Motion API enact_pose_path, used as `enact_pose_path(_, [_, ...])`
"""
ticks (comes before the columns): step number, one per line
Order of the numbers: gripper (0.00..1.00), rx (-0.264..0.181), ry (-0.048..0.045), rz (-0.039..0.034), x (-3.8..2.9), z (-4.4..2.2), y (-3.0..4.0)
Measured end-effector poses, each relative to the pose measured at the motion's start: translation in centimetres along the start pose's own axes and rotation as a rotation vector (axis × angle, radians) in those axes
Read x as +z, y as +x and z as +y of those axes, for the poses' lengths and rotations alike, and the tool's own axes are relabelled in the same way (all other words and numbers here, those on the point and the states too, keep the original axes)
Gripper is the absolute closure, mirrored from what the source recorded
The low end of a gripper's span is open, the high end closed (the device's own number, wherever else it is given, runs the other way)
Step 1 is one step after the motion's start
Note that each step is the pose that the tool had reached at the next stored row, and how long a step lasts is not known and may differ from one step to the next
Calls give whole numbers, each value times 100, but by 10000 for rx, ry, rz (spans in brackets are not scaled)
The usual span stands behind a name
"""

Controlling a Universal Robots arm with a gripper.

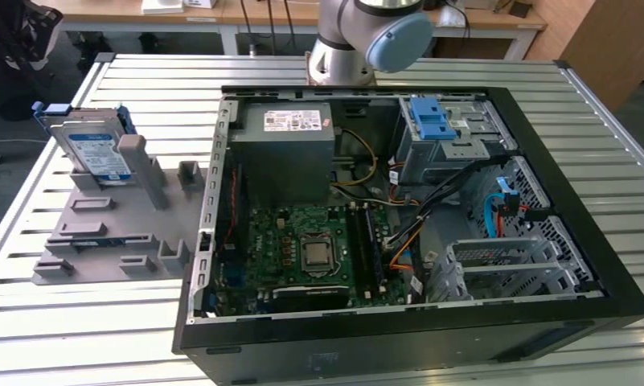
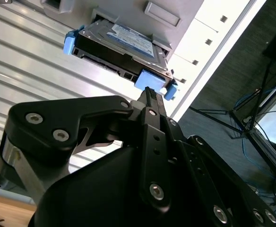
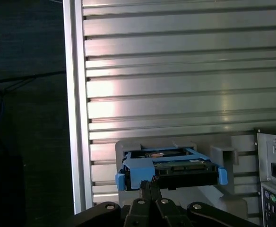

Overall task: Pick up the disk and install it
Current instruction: 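Reach for the disk, then pick up the disk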

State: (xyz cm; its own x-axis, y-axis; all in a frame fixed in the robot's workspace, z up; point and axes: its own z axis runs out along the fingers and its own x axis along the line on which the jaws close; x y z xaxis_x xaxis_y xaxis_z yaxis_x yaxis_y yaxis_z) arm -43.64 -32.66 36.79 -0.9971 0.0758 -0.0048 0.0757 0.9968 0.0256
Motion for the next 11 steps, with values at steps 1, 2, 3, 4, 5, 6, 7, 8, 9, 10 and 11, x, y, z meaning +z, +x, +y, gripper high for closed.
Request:
enact_pose_path(1, [89, -1, 0, 0, 0, -1, 5])
enact_pose_path(2, [89, -2, 1, 1, 0, -1, 5])
enact_pose_path(3, [89, 0, 1, 1, 0, 0, 7])
enact_pose_path(4, [89, 0, 1, 0, 0, -1, 8])
enact_pose_path(5, [89, 0, 0, 0, 0, -1, 8])
enact_pose_path(6, [89, 0, 1, 0, 0, -1, 8])
enact_pose_path(7, [89, 0, 1, 0, 0, -1, 8])
enact_pose_path(8, [89, 0, 1, 1, 0, -1, 8])
enact_pose_path(9, [89, 0, 1, 0, 0, -1, 8])
enact_pose_path(10, [89, -1, 1, 1, 0, -1, 8])
enact_pose_path(11, [89, 0, 1, 0, 0, -1, 8])
